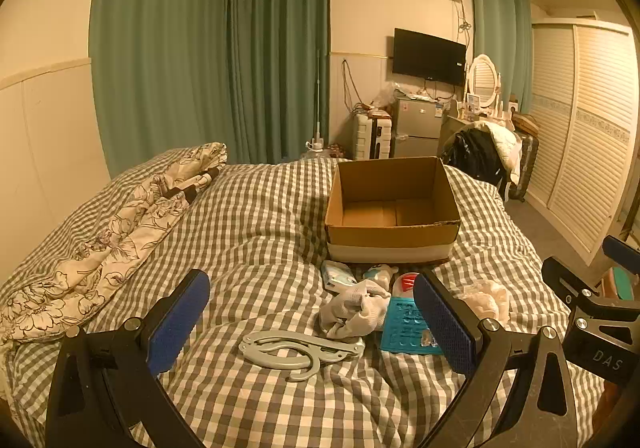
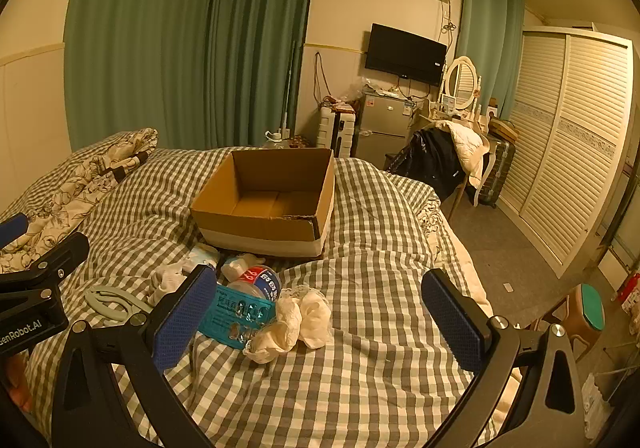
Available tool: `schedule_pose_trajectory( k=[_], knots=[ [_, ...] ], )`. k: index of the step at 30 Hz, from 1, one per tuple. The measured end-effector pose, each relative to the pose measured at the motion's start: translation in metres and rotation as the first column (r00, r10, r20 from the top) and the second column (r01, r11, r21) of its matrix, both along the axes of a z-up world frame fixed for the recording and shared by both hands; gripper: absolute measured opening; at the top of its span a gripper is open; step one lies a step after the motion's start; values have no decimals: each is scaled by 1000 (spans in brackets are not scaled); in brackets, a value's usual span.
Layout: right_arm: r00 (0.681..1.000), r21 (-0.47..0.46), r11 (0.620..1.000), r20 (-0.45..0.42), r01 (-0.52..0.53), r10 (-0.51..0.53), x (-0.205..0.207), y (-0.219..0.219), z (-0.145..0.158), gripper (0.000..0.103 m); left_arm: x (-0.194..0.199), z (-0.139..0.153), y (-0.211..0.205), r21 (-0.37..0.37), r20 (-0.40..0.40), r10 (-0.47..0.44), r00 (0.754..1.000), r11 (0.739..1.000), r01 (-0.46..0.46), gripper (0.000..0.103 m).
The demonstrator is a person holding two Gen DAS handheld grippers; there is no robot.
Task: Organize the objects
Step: 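Reach both tools toward the items in front of the box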
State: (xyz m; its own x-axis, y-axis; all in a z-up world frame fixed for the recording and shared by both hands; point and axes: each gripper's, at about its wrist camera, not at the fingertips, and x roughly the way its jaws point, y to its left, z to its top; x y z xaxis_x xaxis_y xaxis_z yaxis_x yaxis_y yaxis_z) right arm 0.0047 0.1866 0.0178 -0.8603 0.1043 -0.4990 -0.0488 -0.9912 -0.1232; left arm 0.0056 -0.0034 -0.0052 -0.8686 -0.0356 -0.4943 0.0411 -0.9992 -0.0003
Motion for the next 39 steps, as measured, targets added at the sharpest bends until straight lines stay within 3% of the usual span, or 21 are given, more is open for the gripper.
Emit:
schedule_pose_trajectory(
  k=[39],
  knots=[
    [1000, 3, 1000, 5, -26, 26, 0, -9, 1, 103, -1, 2, -2, -1, 1, -5, 1000, 1000, 5, 103]
  ],
)
